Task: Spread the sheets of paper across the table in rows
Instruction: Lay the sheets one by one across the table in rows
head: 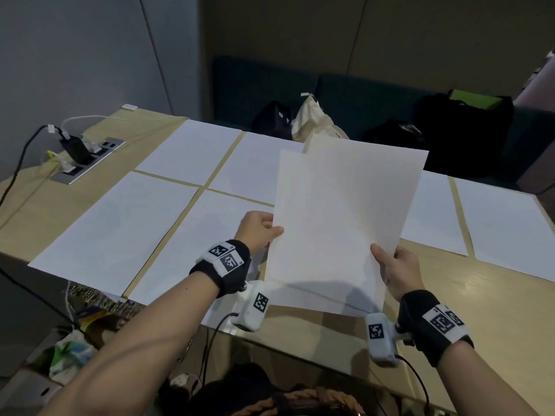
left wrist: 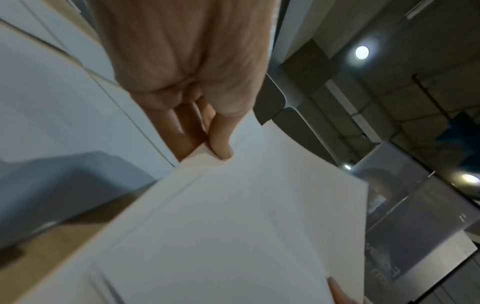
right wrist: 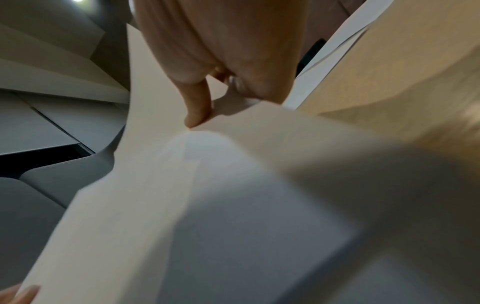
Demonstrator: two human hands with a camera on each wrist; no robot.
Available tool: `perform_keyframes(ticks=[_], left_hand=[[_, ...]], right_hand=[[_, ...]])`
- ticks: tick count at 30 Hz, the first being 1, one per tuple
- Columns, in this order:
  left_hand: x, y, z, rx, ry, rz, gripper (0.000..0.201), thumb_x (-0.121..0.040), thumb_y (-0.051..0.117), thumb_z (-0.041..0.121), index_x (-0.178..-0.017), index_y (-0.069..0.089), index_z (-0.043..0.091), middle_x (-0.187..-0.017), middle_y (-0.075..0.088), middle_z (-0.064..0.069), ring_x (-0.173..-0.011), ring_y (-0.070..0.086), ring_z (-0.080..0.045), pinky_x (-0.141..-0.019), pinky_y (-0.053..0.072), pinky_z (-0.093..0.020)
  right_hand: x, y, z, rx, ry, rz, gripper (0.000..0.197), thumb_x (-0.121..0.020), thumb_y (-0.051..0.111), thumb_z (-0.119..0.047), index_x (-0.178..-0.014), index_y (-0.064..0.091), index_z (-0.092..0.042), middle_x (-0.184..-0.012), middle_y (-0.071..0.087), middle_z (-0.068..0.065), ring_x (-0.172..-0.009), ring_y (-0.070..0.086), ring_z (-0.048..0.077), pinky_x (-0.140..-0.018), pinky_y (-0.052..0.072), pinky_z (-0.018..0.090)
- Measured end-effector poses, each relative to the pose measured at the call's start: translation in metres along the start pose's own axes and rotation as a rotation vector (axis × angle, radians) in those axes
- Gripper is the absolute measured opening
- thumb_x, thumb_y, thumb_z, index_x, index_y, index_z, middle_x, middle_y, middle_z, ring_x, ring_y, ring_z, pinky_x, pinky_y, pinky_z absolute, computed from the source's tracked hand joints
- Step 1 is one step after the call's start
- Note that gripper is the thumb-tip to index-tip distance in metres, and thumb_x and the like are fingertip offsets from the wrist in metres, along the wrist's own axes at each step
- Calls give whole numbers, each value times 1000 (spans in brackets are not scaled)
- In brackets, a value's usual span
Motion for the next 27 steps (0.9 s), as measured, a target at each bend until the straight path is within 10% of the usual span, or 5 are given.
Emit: perform_keyframes(ticks=[8, 11, 17, 23, 27], left_hand=[[13, 29, -3, 67, -122, -66, 34, -83, 64, 1, -115, 58, -10, -84, 65, -6, -74, 62, -18, -60, 51, -23], [14, 30, -19, -236, -153, -52, 46, -81, 68, 8, -124, 50, 3, -118, 56, -6, -109, 55, -22, -89, 45, -27], [13, 34, -44, -453, -186, -76, 51, -78, 67, 6, -117, 35, 9, -99, 47, -4, -93, 50, -23, -79, 44, -29], [22, 56, -29, -775, 86, 4, 54, -80, 57, 3, -129, 37, 14, -133, 32, -12, -123, 37, -30, -98, 36, -37], [36, 96, -25, -926, 338, -421, 60, -84, 59, 27, -139, 36, 35, -158, 11, 0, -147, 5, -25, -115, 5, -48]], right_hand=[[-3, -47, 12, -60, 12, 215, 37, -90, 55, -5, -124, 51, 9, -126, 58, 22, -110, 58, 33, -101, 44, 42], [-6, -72, 13, -103, 27, 320, 37, -90, 55, -4, -125, 51, 7, -128, 58, 22, -105, 58, 29, -100, 45, 40], [-6, -104, 16, -132, 29, 427, 36, -89, 56, -4, -124, 52, 6, -126, 59, 21, -101, 57, 27, -100, 45, 39], [-5, -116, 22, -149, 19, 465, 28, -88, 58, -5, -115, 59, 2, -124, 61, 15, -107, 59, 25, -100, 45, 36], [-7, -126, 21, -154, 22, 477, 5, -88, 59, -7, -86, 62, -11, -116, 63, 15, -91, 63, 23, -89, 49, 35]])
Point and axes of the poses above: each hand's wrist, its own x-axis away from the middle knuckle, its own y-axis out of the palm, z = x × y, the point moved 3 cm from there along -x, towards the middle knuckle
